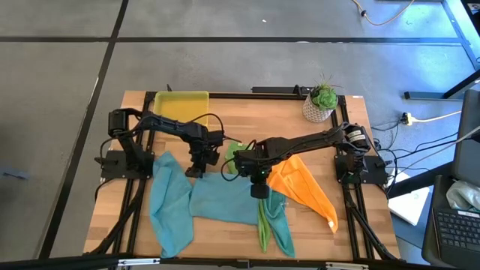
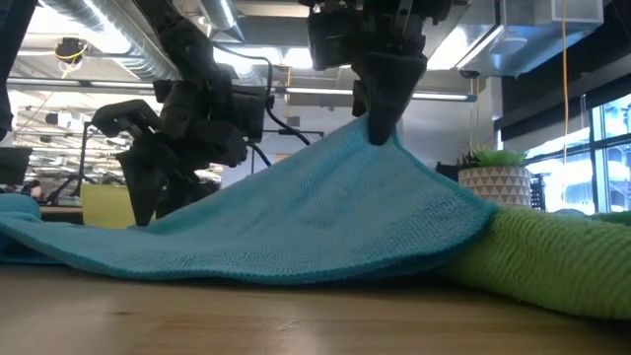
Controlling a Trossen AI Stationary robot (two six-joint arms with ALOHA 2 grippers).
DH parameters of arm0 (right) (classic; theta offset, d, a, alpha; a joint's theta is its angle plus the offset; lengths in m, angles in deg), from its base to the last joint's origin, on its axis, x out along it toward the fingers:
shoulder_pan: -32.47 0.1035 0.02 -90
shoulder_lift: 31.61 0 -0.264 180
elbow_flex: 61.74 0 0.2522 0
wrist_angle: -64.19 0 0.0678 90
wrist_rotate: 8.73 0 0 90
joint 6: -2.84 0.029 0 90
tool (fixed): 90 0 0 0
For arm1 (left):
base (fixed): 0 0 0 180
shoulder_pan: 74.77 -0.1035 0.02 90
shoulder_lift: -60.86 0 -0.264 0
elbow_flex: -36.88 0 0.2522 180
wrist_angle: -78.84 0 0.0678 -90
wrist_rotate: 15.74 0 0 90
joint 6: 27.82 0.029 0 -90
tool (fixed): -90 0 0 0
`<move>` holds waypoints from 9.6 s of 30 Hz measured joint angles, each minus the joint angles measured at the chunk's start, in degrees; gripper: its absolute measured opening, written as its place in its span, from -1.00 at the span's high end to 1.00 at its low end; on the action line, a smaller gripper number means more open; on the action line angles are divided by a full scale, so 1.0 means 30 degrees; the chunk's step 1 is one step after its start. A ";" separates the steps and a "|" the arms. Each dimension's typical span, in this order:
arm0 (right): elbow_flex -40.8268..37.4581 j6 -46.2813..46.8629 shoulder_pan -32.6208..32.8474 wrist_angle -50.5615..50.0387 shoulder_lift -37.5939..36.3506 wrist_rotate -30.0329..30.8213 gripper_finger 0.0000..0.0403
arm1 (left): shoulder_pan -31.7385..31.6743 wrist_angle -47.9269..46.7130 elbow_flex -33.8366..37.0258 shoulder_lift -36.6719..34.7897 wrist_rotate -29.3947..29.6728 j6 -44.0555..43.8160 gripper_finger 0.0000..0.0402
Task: Fold microfiber towels
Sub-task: Fold the center blue towel
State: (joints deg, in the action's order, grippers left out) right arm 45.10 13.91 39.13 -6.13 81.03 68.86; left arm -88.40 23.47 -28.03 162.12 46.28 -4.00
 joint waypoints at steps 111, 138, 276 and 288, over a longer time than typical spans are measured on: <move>0.5027 -0.1919 -0.0291 -0.3454 -0.0009 0.3310 0.95 | 0.0050 1.4810 -0.1931 -0.0954 -0.5901 -0.5722 0.26; 0.5049 -0.1285 0.0750 -0.4131 -0.0009 0.3181 0.98 | -0.2770 0.6930 0.0346 -0.0954 -0.2552 0.0783 0.26; 0.5049 1.8283 0.1147 1.5840 0.5543 0.8828 -0.05 | -0.5005 -0.4347 0.0823 -1.4783 -0.5323 -1.6138 1.00; 0.5049 1.8898 0.2142 1.6145 0.6351 1.3657 -0.05 | -0.3827 -0.1287 0.0823 -1.4775 -0.3318 -2.1291 1.00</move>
State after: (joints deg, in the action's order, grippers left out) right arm 60.24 70.61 45.55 42.31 100.08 109.83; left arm -99.88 19.61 -25.56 117.79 36.32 -67.88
